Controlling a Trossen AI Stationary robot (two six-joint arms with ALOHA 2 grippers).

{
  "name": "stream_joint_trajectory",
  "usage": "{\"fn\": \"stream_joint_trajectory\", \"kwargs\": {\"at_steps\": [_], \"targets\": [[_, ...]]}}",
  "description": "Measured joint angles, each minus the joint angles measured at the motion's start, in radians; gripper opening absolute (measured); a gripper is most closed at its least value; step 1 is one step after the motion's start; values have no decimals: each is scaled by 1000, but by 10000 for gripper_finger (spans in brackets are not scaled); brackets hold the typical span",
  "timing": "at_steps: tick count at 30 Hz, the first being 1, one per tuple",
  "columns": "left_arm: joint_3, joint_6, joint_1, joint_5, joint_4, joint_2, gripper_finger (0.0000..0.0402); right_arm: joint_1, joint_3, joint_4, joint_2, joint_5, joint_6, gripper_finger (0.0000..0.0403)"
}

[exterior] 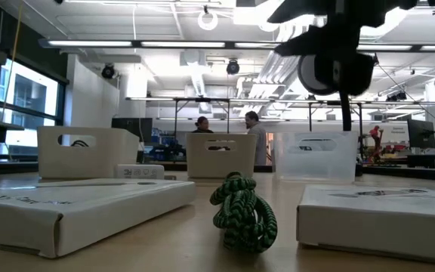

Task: Pick and place items into bin
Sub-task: Put the green USB cable into the white bin

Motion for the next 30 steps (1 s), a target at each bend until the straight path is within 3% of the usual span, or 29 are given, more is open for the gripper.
{"fn": "stream_joint_trajectory", "kwargs": {"at_steps": [4,7,18,30], "targets": [[0,-49,-44,-75,-46,0,145,14,30,23,83,28,65,121],[0,-69,-63,-88,-44,0,145,16,89,-53,136,44,67,121],[0,-107,-83,-95,-45,0,145,-26,404,-548,309,21,71,121],[0,-110,-84,-95,-67,0,145,-62,439,-579,369,-68,130,141]]}}
